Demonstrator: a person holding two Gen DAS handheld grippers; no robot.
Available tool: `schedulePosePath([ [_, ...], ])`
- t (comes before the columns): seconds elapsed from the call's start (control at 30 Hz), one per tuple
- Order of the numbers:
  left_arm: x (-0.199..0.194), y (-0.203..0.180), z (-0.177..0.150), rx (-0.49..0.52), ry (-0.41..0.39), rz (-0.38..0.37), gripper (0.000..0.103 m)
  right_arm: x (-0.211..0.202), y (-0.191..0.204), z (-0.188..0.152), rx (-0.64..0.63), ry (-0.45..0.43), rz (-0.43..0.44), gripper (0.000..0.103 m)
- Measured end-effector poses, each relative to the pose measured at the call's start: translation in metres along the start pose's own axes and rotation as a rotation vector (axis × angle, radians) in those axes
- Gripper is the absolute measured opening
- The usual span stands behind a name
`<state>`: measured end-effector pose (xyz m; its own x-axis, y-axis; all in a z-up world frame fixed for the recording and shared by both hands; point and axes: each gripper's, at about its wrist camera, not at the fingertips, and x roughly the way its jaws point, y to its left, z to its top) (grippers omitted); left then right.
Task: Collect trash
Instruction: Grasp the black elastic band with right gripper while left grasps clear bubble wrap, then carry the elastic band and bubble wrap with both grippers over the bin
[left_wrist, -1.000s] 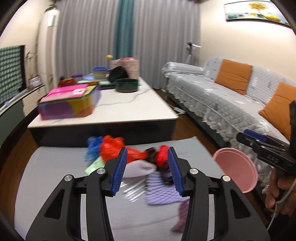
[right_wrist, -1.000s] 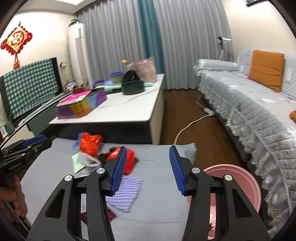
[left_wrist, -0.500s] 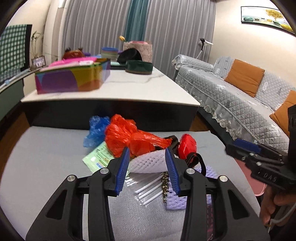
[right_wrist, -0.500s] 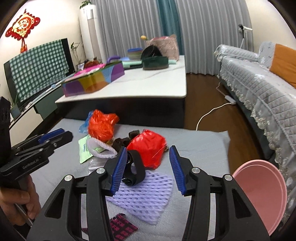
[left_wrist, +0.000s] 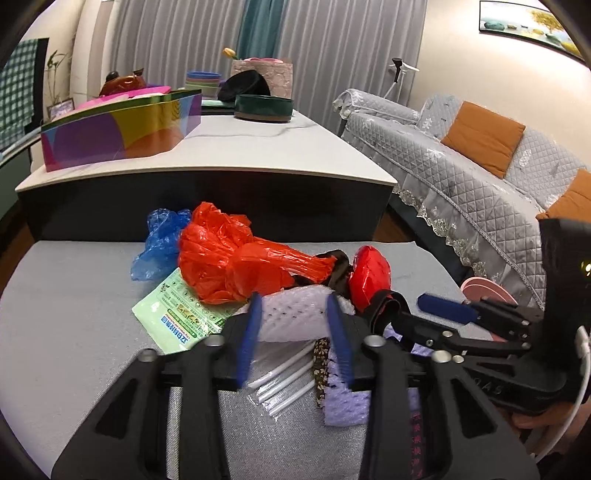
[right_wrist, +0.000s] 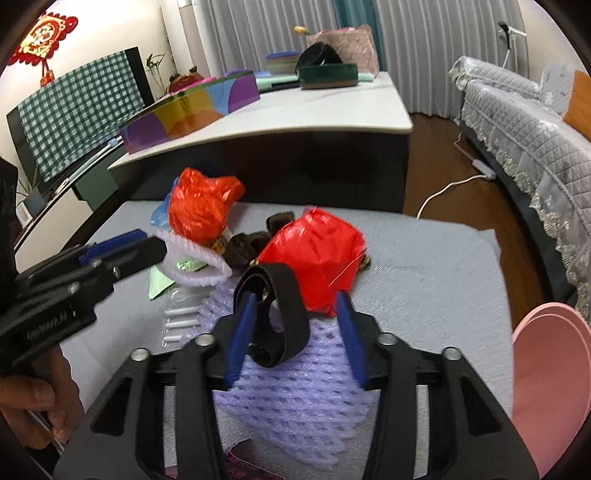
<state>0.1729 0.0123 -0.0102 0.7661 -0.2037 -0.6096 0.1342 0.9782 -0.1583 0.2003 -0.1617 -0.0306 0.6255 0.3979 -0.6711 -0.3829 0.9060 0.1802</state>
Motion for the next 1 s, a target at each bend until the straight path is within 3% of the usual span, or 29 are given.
schedulePosePath([
  [0.13,-0.002,-0.001,0.0,0.012,0.004,-0.004,0.01,0.002,0.002,-0.002,-0.018,0.012,-0.003,0.02],
  [0.2,-0.005,0.0,0.0,0.013,0.001,-0.003,0.008,0.001,0.002,-0.003,-0.018,0.016,0.001,0.007],
  [0.3,-0.009,0.002,0.002,-0.001,-0.007,0.002,0.007,-0.003,0.003,-0.003,-0.029,0.009,-0.004,0.003],
  [1.0,-0.072,-0.003,0.002,0.031,-0.107,0.014,0.006,-0.095,0.005,-0.001,-0.033,-0.171,-0.059,0.002],
])
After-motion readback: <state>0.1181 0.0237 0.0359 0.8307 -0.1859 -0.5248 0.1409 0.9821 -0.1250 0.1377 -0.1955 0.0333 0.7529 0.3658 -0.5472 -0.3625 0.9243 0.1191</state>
